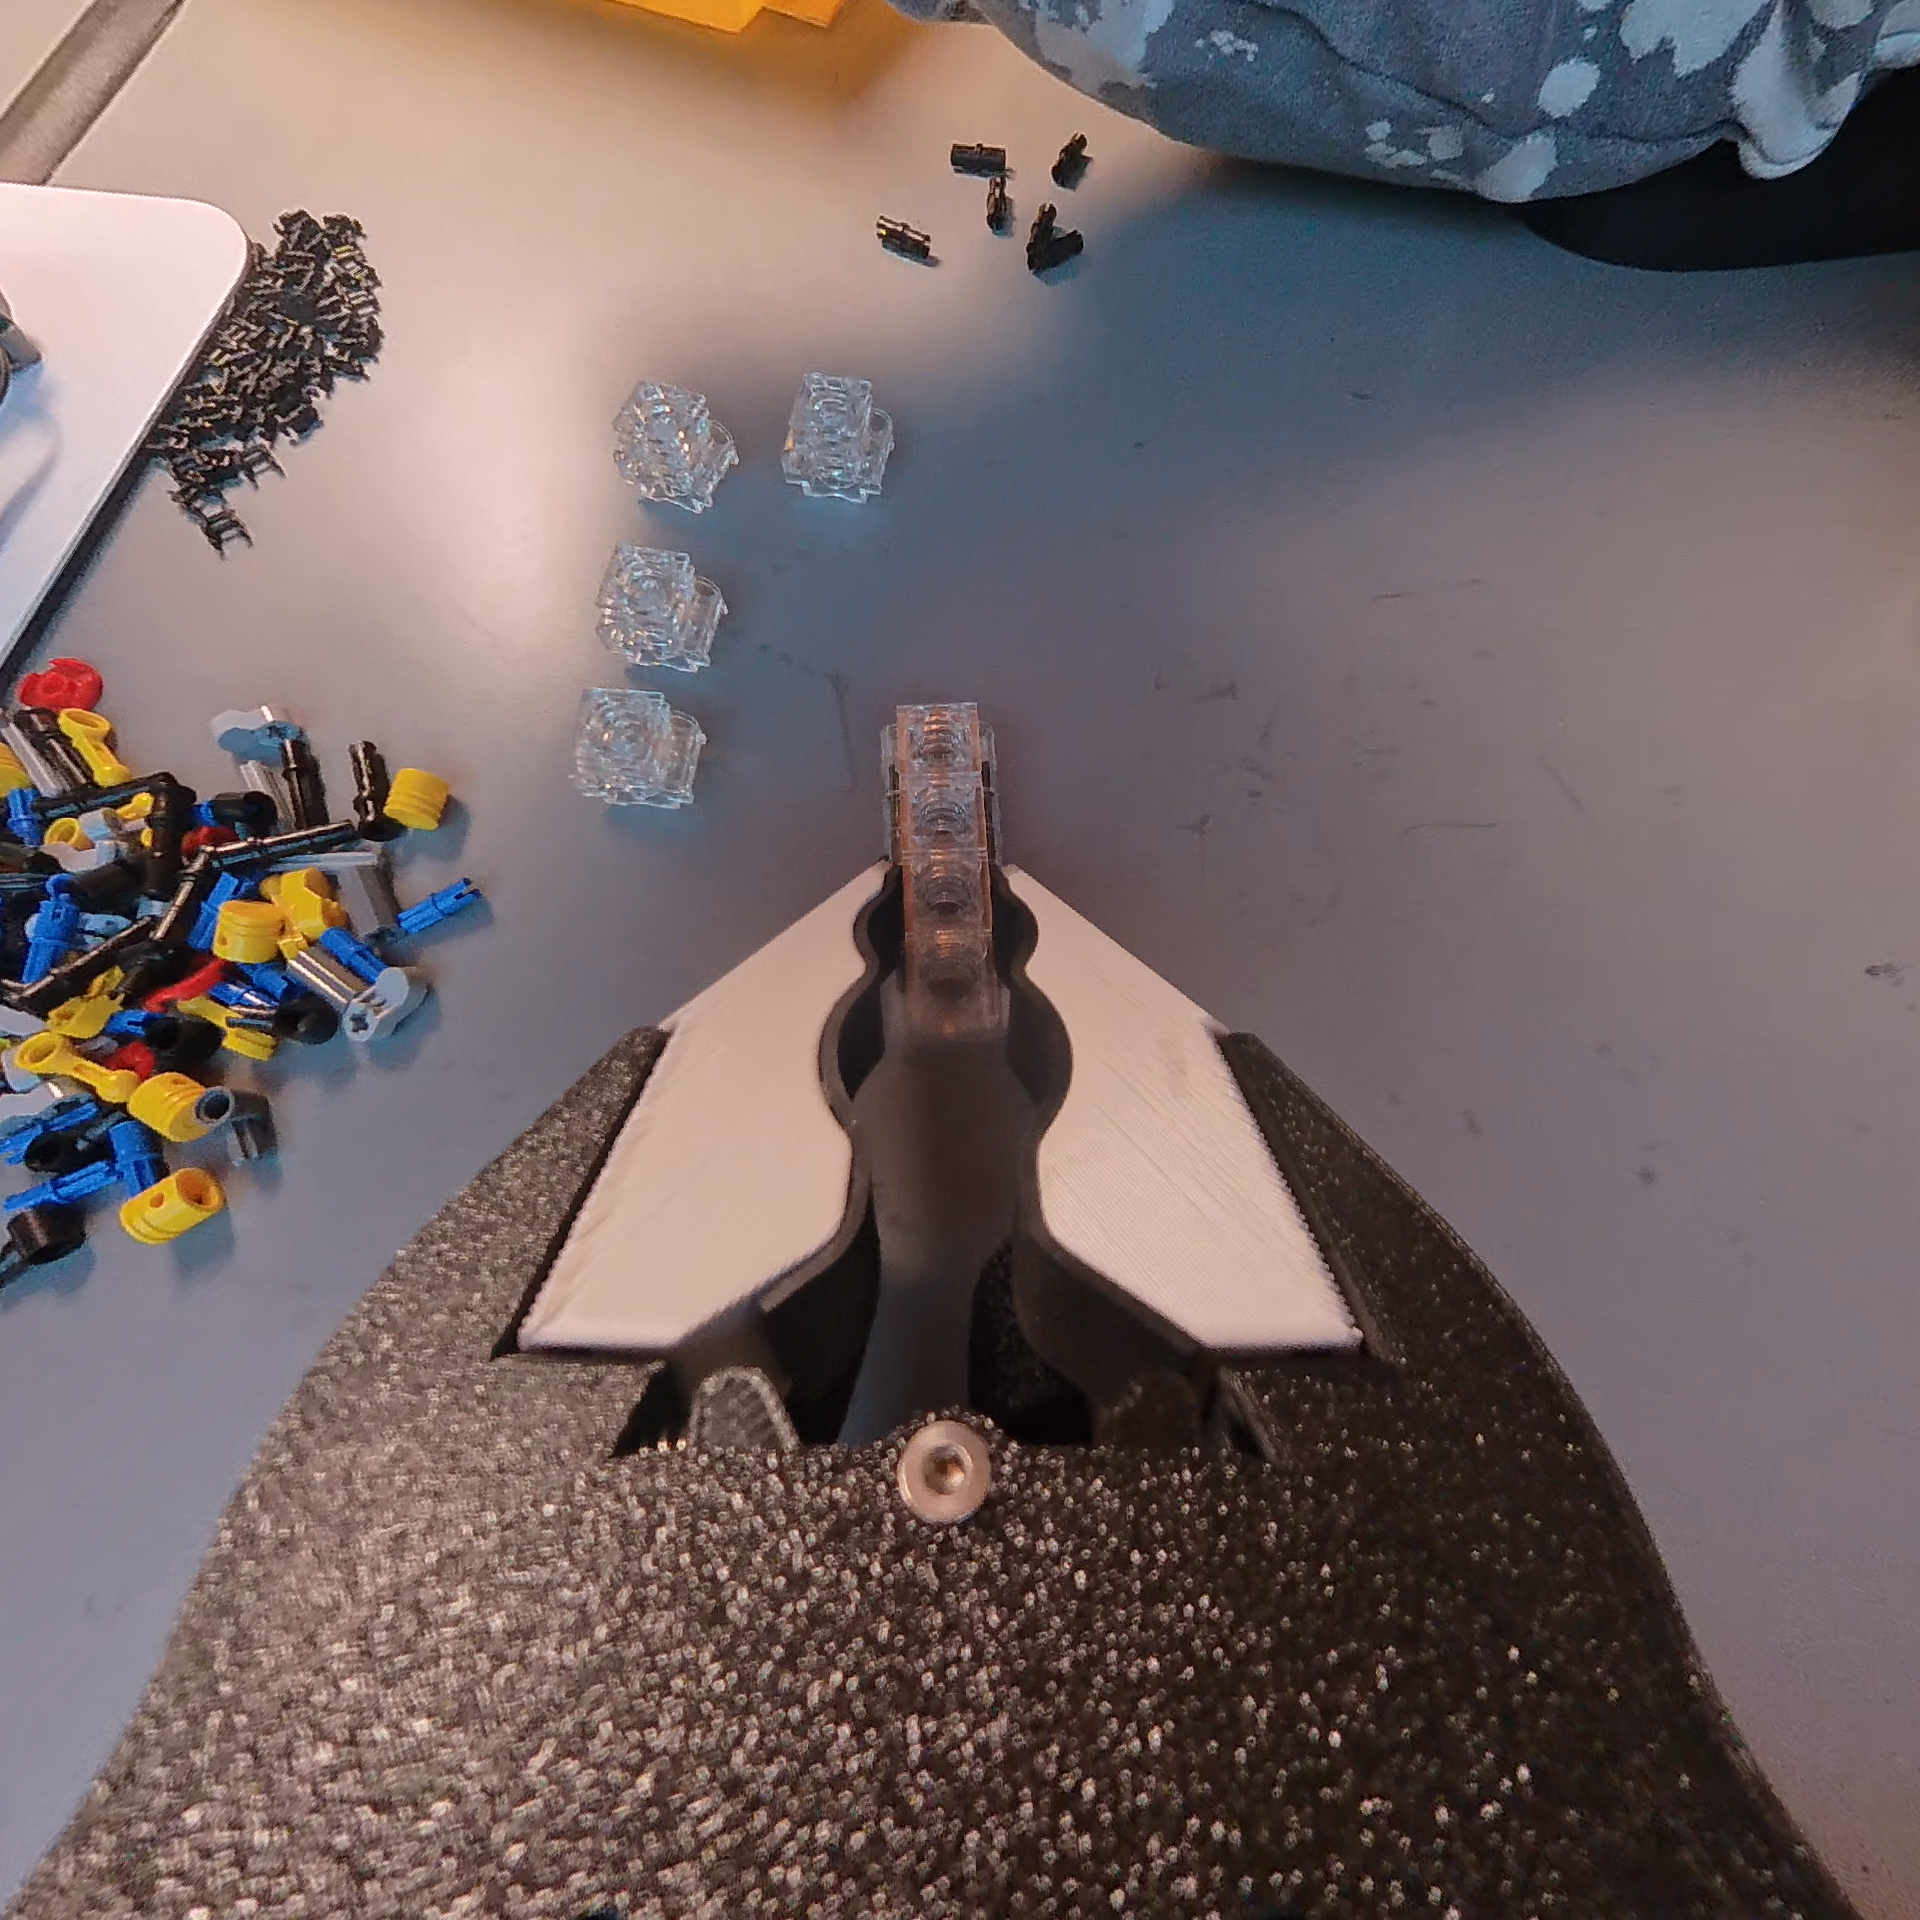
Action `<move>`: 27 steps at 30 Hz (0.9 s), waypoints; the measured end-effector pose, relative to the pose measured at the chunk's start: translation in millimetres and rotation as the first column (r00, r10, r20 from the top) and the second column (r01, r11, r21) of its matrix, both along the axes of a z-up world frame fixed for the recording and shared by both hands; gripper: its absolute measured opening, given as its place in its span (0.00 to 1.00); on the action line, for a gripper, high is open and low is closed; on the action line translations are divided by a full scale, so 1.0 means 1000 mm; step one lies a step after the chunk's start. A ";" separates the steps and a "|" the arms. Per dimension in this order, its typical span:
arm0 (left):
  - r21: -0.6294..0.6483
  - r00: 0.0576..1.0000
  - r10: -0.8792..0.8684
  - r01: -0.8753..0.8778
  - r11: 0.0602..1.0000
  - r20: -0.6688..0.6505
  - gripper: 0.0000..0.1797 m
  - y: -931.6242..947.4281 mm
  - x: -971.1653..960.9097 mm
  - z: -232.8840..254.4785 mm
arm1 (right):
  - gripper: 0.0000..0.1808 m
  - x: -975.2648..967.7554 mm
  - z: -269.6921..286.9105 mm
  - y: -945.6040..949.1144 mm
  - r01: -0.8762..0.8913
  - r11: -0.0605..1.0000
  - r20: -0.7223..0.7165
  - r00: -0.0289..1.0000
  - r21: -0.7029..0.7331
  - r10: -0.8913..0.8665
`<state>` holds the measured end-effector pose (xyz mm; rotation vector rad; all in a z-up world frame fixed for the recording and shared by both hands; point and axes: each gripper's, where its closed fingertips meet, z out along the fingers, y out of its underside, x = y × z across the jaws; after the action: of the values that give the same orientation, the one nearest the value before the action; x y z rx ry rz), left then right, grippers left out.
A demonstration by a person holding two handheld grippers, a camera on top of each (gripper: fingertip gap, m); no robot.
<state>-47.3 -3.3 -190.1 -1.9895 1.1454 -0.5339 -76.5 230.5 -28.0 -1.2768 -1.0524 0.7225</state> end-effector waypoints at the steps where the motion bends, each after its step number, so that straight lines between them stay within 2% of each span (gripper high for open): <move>1: 0.002 1.000 0.000 0.000 1.000 -0.001 0.08 0.000 0.000 0.000 | 0.10 0.000 0.000 0.000 0.000 1.000 0.000 1.000 0.000 0.000; 20: 0.013 1.000 0.023 -0.023 1.000 0.006 0.09 0.005 -0.004 0.001 | 0.11 0.000 0.001 0.000 0.000 1.000 -0.007 1.000 -0.005 0.000; 27: 0.019 1.000 0.030 -0.030 0.999 -0.007 0.10 0.005 -0.008 0.001 | 0.06 -0.003 0.002 -0.001 0.008 1.000 -0.017 1.000 0.004 -0.008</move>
<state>-54.9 2.0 -189.3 -1.9912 1.1189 -0.4992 -79.8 229.9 -25.5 -1.2686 -1.0341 0.7232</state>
